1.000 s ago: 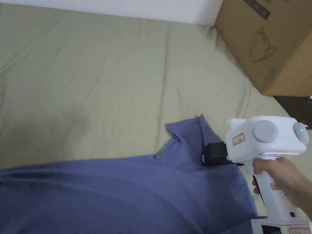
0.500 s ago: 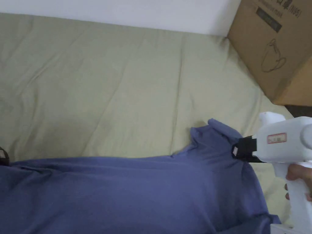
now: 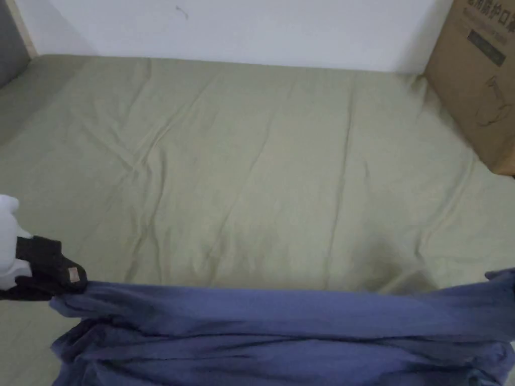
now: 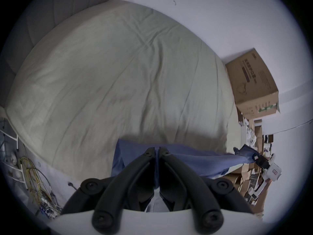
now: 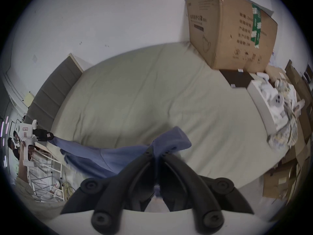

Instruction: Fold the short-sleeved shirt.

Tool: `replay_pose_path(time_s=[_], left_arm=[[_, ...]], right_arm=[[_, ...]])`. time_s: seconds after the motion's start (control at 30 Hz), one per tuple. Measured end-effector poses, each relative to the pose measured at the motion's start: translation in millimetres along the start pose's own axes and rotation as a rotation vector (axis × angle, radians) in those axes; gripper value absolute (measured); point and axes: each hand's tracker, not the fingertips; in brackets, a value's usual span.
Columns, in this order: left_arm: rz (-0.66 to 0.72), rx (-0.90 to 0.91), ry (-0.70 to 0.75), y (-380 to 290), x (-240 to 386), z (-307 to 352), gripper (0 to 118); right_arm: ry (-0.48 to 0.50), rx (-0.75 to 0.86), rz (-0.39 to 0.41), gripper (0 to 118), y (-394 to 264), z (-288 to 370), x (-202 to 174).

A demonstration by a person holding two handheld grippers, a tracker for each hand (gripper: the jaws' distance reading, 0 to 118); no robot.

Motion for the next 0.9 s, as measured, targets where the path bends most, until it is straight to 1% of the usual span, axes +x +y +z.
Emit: replay_pose_path(time_s=[0.03, 0.13, 0.17, 0.3, 0.33, 0.4, 0.5, 0.53, 0.57, 0.6, 0.63, 0.67, 0.7, 0.73, 0.77, 0.8, 0.83, 0.87, 0.9], left_arm=[[0.010, -0.025, 0.002, -12.5, -7.2, -5.4, 3], [0.076, -0.110, 0.031, -36.3, -32.5, -31.3, 3], [0.107, -0.132, 0.043, -41.9, -40.5, -41.8, 3], [0.210, -0.174, 0.071, -48.5, -62.1, -77.8, 3], [0.230, -0.181, 0.074, -49.0, -63.7, -83.9, 3], [0.221, -0.178, 0.070, -47.1, -62.9, -89.4, 3], [0.195, -0.185, 0.080, -42.3, -58.7, -89.3, 3], [0.193, -0.187, 0.082, -41.8, -57.8, -89.3, 4], [0.185, -0.186, 0.084, -41.5, -57.1, -88.6, 7], [0.177, -0.181, 0.084, -41.1, -56.5, -87.1, 16], [0.174, -0.169, 0.073, -43.2, -55.9, -82.6, 36], [0.184, -0.141, 0.040, -44.0, -56.2, -74.6, 68], [0.211, -0.106, -0.034, -44.2, -56.8, -66.3, 113], [0.237, -0.085, -0.107, -43.9, -57.6, -56.5, 117], [0.233, -0.065, -0.130, -44.2, -59.9, -47.8, 111], [0.205, 0.015, -0.142, -45.0, -59.8, -33.2, 111], [0.196, 0.042, -0.147, -43.1, -60.3, -23.3, 111], [0.175, 0.067, -0.134, -41.7, -62.3, -14.7, 112], [0.159, 0.090, -0.123, -38.2, -74.8, -6.5, 115]], right_arm=[[-0.004, -0.036, -0.018, 3, -15.6, -5.2, 3.4], [-0.012, -0.154, -0.113, 3, -52.5, -36.3, 18.1], [-0.030, -0.181, -0.134, 3, -62.8, -49.2, 21.4], [-0.096, -0.250, -0.142, 3, -83.2, -95.0, 27.8], [-0.098, -0.255, -0.165, 3, -85.2, -101.7, 28.3], [-0.100, -0.273, -0.175, 3, -86.1, -110.6, 29.5], [-0.121, -0.282, -0.147, 3, -84.1, -117.9, 25.1], [-0.126, -0.287, -0.150, 3, -81.2, -119.7, 24.8], [-0.133, -0.290, -0.145, 3, -79.5, -119.9, 22.0], [-0.137, -0.290, -0.133, 8, -78.3, -118.6, 19.7], [-0.143, -0.289, -0.110, 22, -76.9, -114.9, 17.2], [-0.149, -0.277, -0.092, 51, -75.7, -108.6, 16.7], [-0.145, -0.258, -0.076, 95, -74.3, -100.8, 14.8], [-0.158, -0.236, -0.044, 116, -72.5, -91.9, 12.8], [-0.165, -0.235, -0.011, 118, -70.2, -82.9, 11.9], [-0.137, -0.228, 0.004, 118, -68.9, -73.4, 11.8], [-0.103, -0.179, -0.016, 118, -65.0, -59.4, 11.8], [-0.103, -0.192, -0.033, 118, -62.2, -49.7, 14.1], [-0.075, -0.199, -0.070, 118, -60.5, -43.8, 16.4]])
